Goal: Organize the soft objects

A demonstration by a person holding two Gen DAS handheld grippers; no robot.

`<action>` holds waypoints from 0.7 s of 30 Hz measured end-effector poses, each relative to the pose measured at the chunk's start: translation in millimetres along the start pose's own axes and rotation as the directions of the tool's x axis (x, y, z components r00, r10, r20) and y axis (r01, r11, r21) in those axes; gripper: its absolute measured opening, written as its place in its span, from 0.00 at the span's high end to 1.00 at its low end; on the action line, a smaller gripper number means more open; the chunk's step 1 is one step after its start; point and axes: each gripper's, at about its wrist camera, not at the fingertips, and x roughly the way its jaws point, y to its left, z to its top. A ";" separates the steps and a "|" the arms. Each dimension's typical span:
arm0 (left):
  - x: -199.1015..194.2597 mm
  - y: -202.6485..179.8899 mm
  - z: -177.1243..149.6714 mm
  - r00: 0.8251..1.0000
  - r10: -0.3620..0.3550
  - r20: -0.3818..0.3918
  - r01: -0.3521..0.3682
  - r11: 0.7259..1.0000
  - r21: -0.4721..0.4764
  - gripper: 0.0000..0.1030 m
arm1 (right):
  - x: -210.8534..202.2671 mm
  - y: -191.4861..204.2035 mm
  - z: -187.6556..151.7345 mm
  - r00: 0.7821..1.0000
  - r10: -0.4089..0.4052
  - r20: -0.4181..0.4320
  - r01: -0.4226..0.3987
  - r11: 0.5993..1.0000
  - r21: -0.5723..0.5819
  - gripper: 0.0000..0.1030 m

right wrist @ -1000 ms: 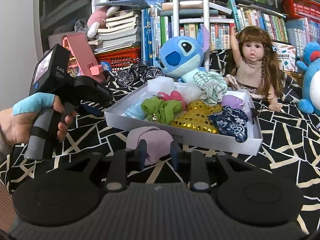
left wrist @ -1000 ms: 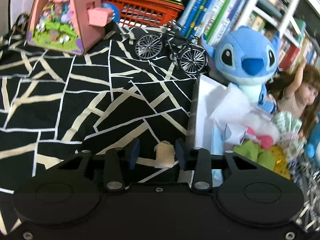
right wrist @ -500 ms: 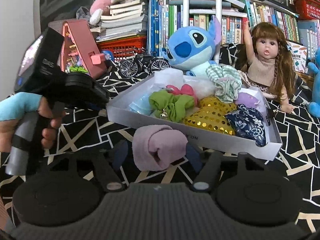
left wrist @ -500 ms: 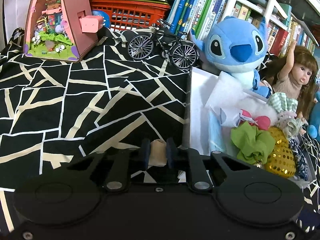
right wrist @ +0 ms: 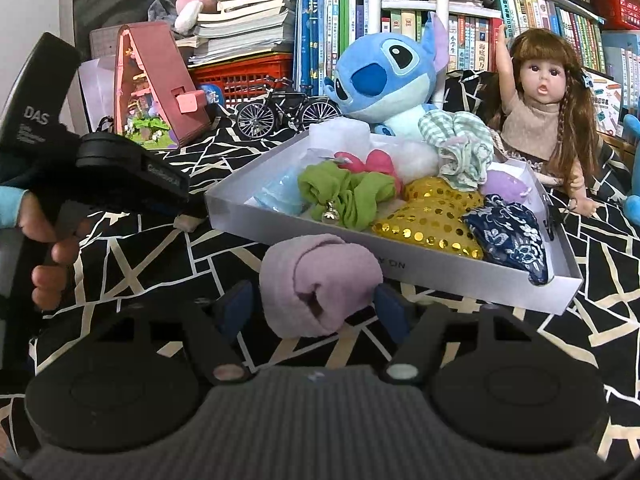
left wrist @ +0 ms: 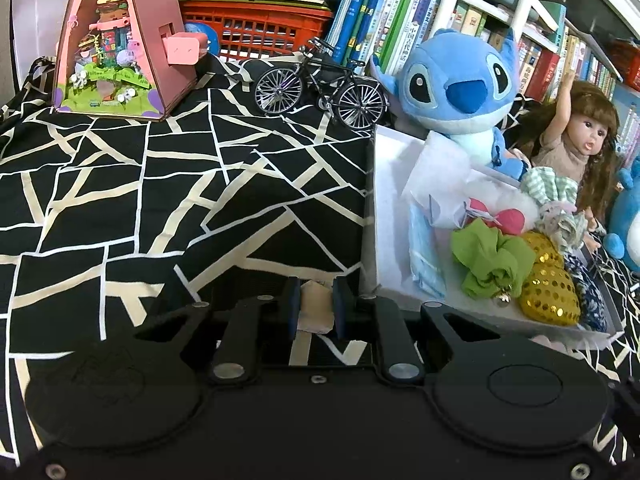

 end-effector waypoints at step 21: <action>-65.2 -6.3 -43.3 0.989 -0.148 0.000 0.147 0.987 0.059 0.84 | -18.6 0.9 -3.4 0.999 0.008 0.039 -0.007 1.000 -0.014 0.53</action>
